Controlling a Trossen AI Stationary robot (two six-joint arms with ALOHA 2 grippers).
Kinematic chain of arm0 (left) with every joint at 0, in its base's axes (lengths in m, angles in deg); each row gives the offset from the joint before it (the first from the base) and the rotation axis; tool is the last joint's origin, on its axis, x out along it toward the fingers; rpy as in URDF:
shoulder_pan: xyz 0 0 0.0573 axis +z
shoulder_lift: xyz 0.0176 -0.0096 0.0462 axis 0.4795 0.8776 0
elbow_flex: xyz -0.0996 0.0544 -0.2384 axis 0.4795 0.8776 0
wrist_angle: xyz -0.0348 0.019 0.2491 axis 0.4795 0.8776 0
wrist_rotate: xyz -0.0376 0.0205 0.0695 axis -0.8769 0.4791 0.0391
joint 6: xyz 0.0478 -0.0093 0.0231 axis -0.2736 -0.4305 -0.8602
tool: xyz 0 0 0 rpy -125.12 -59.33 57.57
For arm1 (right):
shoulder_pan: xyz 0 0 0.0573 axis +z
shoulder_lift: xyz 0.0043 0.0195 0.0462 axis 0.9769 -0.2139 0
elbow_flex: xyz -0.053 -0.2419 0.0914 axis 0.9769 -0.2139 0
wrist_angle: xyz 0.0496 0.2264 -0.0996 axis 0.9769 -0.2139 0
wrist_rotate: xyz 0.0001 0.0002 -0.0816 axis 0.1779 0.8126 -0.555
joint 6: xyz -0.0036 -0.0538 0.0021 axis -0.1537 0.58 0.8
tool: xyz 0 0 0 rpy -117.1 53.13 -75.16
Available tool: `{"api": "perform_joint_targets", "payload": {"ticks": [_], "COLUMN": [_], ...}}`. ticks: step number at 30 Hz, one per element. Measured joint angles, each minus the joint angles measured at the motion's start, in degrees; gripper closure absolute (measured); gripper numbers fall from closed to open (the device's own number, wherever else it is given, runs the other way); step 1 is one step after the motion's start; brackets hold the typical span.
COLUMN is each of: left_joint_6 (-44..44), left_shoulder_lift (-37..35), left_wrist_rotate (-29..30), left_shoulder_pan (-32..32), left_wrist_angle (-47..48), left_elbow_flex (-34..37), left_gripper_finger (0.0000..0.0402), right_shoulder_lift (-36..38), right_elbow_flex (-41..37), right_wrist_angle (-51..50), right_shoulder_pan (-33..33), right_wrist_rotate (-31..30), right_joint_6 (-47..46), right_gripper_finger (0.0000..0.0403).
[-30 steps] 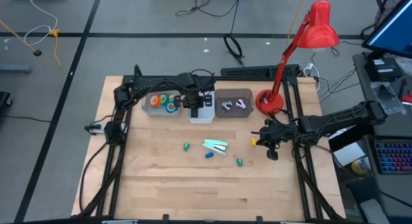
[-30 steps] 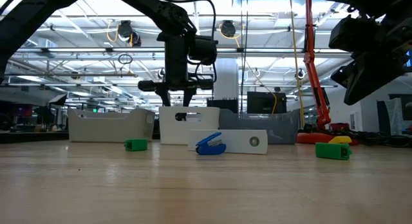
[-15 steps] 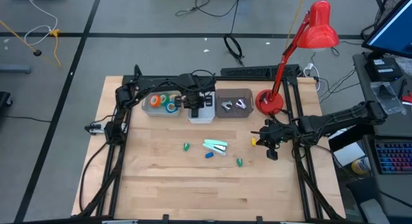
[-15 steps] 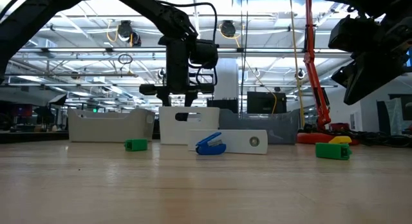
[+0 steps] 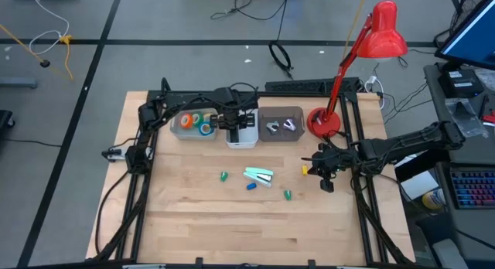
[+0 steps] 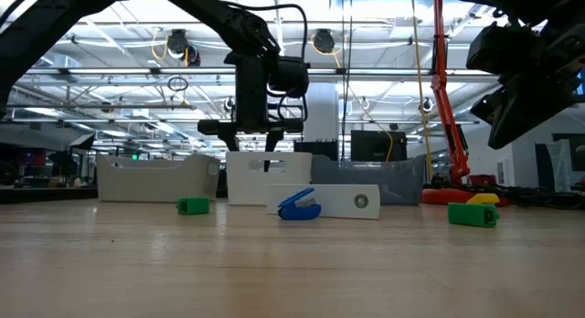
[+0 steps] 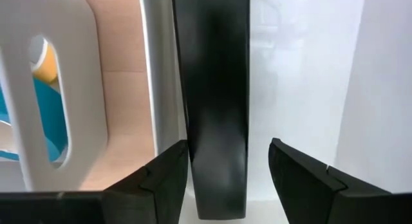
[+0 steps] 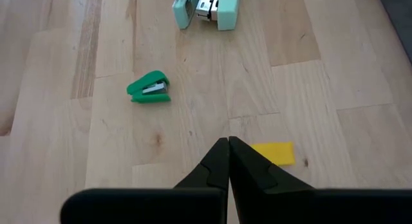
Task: Pick and place Stapler, Stapler remover, tape
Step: Put the black stapler into the white bin, then put the green stapler into the white bin
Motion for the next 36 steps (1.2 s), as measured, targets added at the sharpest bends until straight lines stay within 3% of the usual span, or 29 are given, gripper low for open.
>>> {"api": "perform_joint_targets", "payload": {"ticks": [16,21,30,36], "left_joint_6": [-5.1,-12.7,-36.0,-42.1], "left_shoulder_lift": [-6.2,-8.7,-9.4,-9.4], "left_wrist_rotate": [1.2,1.9,2.9,6.2], "left_shoulder_pan": [0.1,-5.1,-18.4,-25.3], "left_wrist_angle": [1.4,-0.2,-5.9,-14.3], "left_elbow_flex": [-3.6,-3.8,-3.8,-3.8], "left_gripper_finger": [0.0183,0.0183,0.0183,0.0183], "right_shoulder_lift": [0.0,0.0,0.0,0.0], "right_elbow_flex": [0.0,0.0,0.0,0.0], "right_wrist_angle": [0.0,-0.3,-0.4,-0.4], "right_shoulder_pan": [0.0,0.0,0.0,0.0], "right_wrist_rotate": [0.1,0.0,0.0,0.0], "right_joint_6": [0.0,0.0,0.4,0.4], "right_gripper_finger": [0.0401,0.0401,0.0401,0.0401]}}
